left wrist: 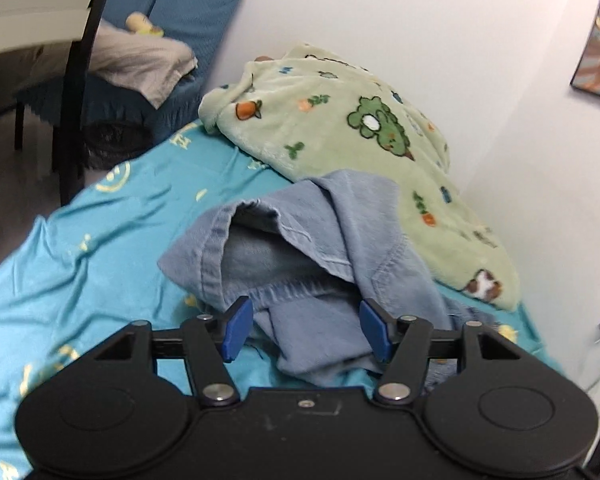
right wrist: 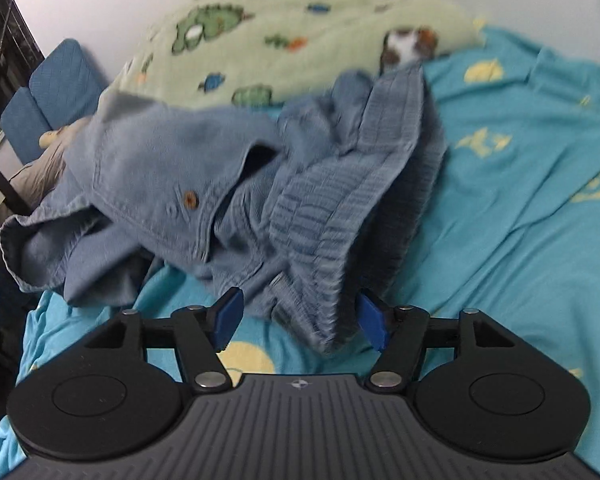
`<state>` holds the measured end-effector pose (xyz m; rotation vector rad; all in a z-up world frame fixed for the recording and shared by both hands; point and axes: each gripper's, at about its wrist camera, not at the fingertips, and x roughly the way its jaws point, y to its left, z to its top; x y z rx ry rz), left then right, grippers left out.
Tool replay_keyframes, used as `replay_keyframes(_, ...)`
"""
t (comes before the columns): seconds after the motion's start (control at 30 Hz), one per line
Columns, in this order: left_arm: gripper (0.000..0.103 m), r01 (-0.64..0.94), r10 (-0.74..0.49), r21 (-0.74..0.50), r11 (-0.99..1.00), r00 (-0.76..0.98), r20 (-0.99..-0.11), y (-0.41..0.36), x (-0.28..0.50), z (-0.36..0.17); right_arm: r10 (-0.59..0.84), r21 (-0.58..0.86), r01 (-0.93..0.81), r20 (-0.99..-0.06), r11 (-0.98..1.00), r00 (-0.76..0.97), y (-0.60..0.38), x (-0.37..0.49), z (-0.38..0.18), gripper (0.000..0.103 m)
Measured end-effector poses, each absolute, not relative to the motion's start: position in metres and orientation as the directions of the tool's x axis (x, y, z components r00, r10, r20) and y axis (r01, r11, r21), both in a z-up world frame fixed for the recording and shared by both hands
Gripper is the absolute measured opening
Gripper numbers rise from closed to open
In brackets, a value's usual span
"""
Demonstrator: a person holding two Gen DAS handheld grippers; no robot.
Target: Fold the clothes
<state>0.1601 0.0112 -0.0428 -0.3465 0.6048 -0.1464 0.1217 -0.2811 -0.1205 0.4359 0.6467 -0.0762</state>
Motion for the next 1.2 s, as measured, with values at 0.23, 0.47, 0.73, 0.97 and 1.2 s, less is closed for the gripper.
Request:
replay_keyframes(0.23, 0.056, 0.018, -0.222, -0.347, 0.938, 0.8, -0.557, 0.01, 0.166, -0.053, 0.075, 0.371, 0.182, -0.581, 0.911, 0.81, -0.286, 0.128, -0.112, 0.01)
replay_keyframes(0.47, 0.056, 0.026, -0.234, -0.377, 0.926, 0.823, -0.517, 0.014, 0.151, -0.037, 0.024, 0.402, 0.209, -0.502, 0.892, 0.864, -0.322, 0.108, -0.066, 0.008)
replay_keyframes(0.73, 0.056, 0.02, -0.25, -0.423, 0.906, 0.831, -0.497, 0.023, 0.144, -0.029, -0.089, 0.432, 0.417, -0.602, 0.8, 0.794, -0.405, 0.08, -0.083, 0.01)
replay_keyframes(0.97, 0.057, 0.048, -0.278, -0.423, 0.905, 0.819, -0.502, 0.018, 0.137, -0.028, 0.03, 0.612, 0.577, -0.7, 0.541, 0.714, -0.442, 0.062, -0.145, 0.033)
replay_keyframes(1.2, 0.059, 0.067, -0.27, -0.378, 0.923, 0.814, -0.514, 0.008, 0.128, -0.027, -0.206, 0.37, 0.472, -0.57, 0.8, 0.795, -0.381, 0.067, -0.1, 0.061)
